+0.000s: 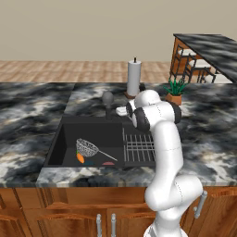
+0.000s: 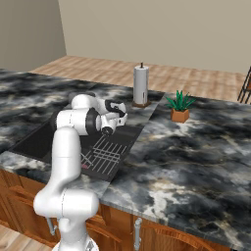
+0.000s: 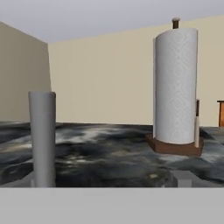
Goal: Pick the teapot and strainer and place them in the sink. Then turn on the water.
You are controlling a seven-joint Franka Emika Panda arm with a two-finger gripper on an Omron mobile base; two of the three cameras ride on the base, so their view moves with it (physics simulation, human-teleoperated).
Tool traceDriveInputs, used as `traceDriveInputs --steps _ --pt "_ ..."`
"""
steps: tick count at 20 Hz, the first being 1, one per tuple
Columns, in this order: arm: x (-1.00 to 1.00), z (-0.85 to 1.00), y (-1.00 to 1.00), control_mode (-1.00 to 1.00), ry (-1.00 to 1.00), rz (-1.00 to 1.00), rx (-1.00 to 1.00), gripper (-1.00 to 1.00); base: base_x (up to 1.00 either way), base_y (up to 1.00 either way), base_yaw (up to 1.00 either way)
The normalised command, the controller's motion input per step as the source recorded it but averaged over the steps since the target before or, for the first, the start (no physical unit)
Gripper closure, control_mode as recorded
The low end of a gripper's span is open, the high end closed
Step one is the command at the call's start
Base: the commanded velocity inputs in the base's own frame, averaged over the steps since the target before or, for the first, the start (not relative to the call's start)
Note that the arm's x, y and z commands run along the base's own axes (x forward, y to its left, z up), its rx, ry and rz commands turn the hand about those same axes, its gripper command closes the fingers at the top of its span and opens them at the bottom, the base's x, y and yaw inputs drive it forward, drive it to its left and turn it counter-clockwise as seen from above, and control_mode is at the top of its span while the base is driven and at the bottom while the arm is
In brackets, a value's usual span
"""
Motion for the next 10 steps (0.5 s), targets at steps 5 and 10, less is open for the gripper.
traceDriveInputs --steps 5,10 --pt "-0.04 -0.14 -0.52 -1.0 0.0 -0.12 0.13 -1.0 0.0 0.0 0.0" --pt "-0.09 -0.15 -0.51 -1.0 0.0 -0.13 0.13 -1.0 0.0 0.0 0.0"
